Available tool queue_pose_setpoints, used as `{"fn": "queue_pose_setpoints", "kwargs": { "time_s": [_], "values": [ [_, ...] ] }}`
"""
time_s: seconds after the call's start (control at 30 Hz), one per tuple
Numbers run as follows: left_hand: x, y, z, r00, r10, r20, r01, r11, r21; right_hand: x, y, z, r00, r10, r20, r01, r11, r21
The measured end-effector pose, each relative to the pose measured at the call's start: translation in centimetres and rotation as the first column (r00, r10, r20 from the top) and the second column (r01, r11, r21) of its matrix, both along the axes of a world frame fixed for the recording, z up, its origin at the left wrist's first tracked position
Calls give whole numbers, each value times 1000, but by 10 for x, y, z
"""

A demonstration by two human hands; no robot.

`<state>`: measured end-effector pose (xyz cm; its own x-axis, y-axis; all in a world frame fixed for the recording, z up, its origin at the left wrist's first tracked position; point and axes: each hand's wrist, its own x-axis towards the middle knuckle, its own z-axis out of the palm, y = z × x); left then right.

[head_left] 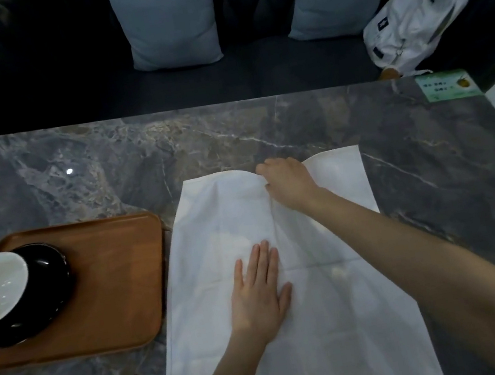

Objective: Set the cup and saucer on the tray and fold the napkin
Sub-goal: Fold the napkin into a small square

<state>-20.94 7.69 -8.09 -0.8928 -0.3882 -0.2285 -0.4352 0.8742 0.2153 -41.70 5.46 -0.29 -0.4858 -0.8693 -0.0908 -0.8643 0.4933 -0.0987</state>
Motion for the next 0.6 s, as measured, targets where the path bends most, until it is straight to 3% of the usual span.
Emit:
{"fn": "queue_pose_setpoints", "kwargs": {
  "time_s": [0.13, 0.3, 0.4, 0.5, 0.6],
  "values": [
    [-5, 9, 18, 982, -55, -180, 26, 987, -160, 17, 22, 20, 984, 165, -61, -164, 986, 20],
    [-26, -7, 70, 887, 20, -461, -152, 956, -251, 48, 57, 34, 933, 336, -131, -353, 926, -136],
    [-24, -24, 84, 897, -82, -434, -100, 920, -380, 64, 77, 27, 950, 311, -9, -311, 947, -79],
    [-13, -35, 80, 912, -230, -340, 36, 870, -492, 80, 97, 27, 952, 305, -15, -304, 945, -123],
    [5, -36, 81, 916, -282, -284, 117, 867, -485, 95, 115, 22, 954, 286, -92, -299, 934, -196]
  ]
}}
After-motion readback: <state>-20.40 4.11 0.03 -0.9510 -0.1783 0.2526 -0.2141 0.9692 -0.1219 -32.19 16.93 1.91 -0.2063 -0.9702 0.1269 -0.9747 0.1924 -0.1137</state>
